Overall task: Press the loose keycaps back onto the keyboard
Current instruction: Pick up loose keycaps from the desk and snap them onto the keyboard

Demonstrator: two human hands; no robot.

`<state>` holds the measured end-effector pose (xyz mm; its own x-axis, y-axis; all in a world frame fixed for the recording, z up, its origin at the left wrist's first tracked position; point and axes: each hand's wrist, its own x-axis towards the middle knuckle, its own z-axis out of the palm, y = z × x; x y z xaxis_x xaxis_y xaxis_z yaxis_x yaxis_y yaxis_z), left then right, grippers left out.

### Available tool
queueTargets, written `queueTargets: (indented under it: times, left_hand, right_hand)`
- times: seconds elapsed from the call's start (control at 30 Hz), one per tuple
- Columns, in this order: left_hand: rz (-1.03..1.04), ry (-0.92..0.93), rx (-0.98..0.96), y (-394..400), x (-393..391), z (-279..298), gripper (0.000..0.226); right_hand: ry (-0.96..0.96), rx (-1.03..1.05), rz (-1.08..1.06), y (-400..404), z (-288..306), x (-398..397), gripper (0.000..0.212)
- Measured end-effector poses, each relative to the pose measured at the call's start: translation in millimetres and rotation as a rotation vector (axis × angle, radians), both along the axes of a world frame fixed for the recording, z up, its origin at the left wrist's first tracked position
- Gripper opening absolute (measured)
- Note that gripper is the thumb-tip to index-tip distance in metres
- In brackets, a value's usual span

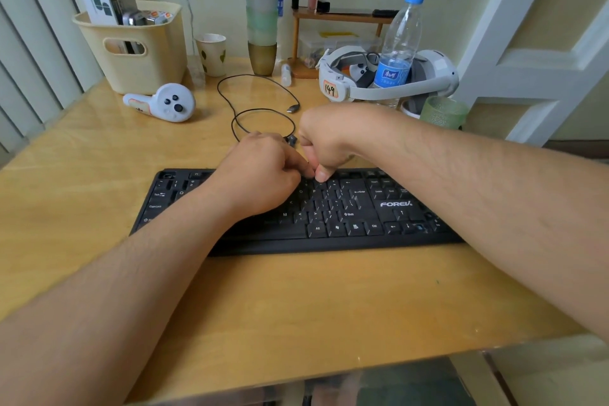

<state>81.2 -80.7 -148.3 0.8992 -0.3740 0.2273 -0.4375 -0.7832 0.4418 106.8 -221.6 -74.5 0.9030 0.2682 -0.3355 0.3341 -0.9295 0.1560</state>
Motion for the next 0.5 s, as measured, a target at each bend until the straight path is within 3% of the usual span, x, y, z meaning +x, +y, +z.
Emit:
queueTargets:
  times: [0.1,0.27,0.37,0.5]
  left_hand:
    - [0.010,-0.003,-0.002,1.1,0.3,0.6,0.035]
    - [0.075,-0.040,-0.043,5.3,-0.5,5.8,0.032]
    - [0.089,-0.041,-0.050,4.7,-1.9,7.6,0.031]
    - [0.075,-0.034,-0.049,3.8,-3.9,6.2,0.034]
  right_hand:
    - [0.009,-0.019,0.038,-1.4,1.1,3.2,0.024]
    - [-0.051,0.295,0.018,-36.3,-6.5,-8.5,0.011]
    - [-0.210,0.341,0.043,-53.9,-20.6,-22.2,0.017]
    - [-0.230,0.339,0.124,-59.0,-45.8,-41.4,0.030]
